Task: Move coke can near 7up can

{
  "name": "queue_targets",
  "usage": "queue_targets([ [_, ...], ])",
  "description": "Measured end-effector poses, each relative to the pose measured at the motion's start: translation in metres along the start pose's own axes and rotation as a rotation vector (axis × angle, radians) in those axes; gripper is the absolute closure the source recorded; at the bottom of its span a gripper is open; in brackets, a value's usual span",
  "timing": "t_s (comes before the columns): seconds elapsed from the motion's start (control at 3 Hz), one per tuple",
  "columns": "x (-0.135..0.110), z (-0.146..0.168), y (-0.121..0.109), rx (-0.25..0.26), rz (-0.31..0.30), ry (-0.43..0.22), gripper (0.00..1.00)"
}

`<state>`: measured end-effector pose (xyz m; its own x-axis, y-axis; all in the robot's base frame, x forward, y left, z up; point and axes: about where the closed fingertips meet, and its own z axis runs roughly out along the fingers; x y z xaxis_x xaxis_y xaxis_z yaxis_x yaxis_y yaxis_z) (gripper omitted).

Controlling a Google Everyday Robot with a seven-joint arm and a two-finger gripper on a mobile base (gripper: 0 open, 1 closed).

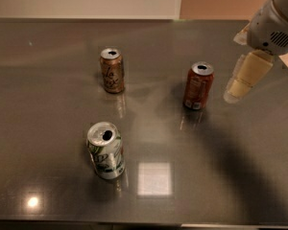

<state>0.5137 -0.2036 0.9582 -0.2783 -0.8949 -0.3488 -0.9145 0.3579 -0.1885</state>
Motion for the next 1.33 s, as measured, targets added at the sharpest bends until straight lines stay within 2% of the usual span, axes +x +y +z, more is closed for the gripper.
queue_targets([
  [0.67,-0.017,0.041,-0.019,-0.058,0.019,-0.064,0.0],
  [1.33,-0.032,0.066,-0.021,-0.12,0.016,-0.126,0.0],
])
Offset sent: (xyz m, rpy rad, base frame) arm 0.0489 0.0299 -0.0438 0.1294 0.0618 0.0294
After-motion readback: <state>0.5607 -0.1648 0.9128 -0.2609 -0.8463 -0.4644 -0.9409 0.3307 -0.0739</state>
